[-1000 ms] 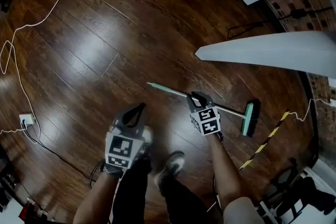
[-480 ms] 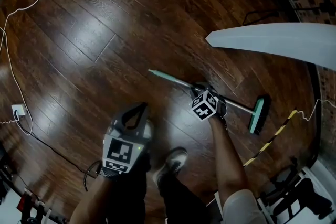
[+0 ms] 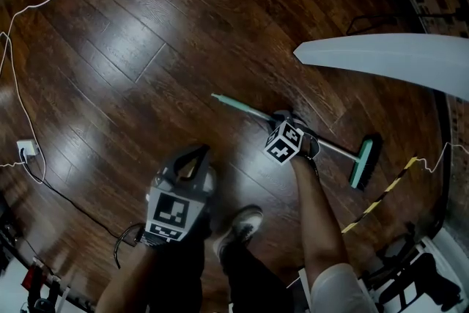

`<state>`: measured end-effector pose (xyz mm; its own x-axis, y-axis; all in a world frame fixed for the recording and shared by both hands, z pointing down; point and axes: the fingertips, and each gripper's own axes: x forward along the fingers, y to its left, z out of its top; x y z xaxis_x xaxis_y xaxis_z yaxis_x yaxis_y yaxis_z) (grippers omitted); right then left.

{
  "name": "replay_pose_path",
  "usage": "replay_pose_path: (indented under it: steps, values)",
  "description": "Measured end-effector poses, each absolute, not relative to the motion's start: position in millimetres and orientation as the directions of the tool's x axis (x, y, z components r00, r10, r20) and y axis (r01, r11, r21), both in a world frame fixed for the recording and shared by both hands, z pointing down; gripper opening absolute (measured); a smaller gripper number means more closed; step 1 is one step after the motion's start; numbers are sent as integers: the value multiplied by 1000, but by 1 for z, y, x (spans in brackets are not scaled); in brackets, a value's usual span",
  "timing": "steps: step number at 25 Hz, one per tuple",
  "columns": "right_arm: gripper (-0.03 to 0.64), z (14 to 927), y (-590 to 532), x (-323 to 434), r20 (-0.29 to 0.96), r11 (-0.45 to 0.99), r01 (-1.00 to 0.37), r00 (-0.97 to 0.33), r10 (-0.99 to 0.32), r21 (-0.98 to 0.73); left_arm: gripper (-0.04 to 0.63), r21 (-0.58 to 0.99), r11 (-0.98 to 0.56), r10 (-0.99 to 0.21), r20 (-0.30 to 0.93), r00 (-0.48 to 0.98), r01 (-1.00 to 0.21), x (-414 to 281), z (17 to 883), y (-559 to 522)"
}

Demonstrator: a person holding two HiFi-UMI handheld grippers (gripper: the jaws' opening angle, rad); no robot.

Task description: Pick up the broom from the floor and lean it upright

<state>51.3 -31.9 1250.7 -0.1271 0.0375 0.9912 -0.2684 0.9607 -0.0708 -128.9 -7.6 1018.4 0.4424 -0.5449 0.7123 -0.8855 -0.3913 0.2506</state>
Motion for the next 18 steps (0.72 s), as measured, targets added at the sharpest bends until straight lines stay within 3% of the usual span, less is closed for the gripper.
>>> replay_pose_path:
  steps: [9, 18]
  values:
    - [86, 1194, -29, 53, 996, 978, -209, -93, 2, -22, 0, 253, -388, -550, 708, 443, -886, -129, 976, -13]
    - [84, 1037, -53, 83, 972, 948, -295, -158, -173, 121, 0, 245, -387, -600, 665, 445, -889, -135, 855, -37]
